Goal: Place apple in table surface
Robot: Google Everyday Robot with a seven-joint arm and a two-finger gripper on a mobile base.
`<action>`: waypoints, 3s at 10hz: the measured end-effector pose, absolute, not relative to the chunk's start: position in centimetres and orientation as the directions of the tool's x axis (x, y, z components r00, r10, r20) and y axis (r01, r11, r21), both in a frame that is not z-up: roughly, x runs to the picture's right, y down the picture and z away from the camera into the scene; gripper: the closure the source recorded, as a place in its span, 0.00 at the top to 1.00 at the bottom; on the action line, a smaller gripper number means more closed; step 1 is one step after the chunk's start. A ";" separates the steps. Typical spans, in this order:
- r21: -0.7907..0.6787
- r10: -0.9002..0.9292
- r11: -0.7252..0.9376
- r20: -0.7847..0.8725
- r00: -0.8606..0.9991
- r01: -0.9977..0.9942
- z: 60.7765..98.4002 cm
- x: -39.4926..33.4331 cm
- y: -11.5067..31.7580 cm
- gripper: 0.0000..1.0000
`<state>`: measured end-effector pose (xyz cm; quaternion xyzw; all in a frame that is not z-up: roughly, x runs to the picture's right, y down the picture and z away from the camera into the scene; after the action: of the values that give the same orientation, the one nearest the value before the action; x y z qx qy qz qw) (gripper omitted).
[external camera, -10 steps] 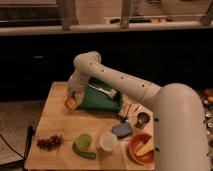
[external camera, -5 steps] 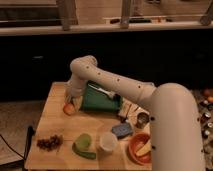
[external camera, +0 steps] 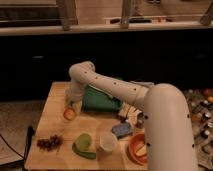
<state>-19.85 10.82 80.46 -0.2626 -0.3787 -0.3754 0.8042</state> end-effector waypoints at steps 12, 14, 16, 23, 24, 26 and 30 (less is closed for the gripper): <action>-0.150 -0.367 0.551 0.840 0.400 0.821 82.9 -21.2 14.5 0.02; -0.151 -0.364 0.545 0.843 0.395 0.825 82.8 -21.2 14.7 0.19; -0.151 -0.366 0.539 0.844 0.392 0.828 82.7 -21.2 14.8 0.41; -0.152 -0.381 0.531 0.836 0.395 0.833 82.5 -21.1 14.5 0.80; -0.153 -0.382 0.530 0.835 0.396 0.834 82.5 -21.1 14.5 0.80; -0.154 -0.384 0.527 0.835 0.395 0.836 82.5 -21.1 14.4 0.80; -0.152 -0.387 0.521 0.835 0.392 0.840 82.5 -21.1 14.2 0.80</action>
<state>-21.14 14.23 82.45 -0.2918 -0.3874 -0.3926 0.7815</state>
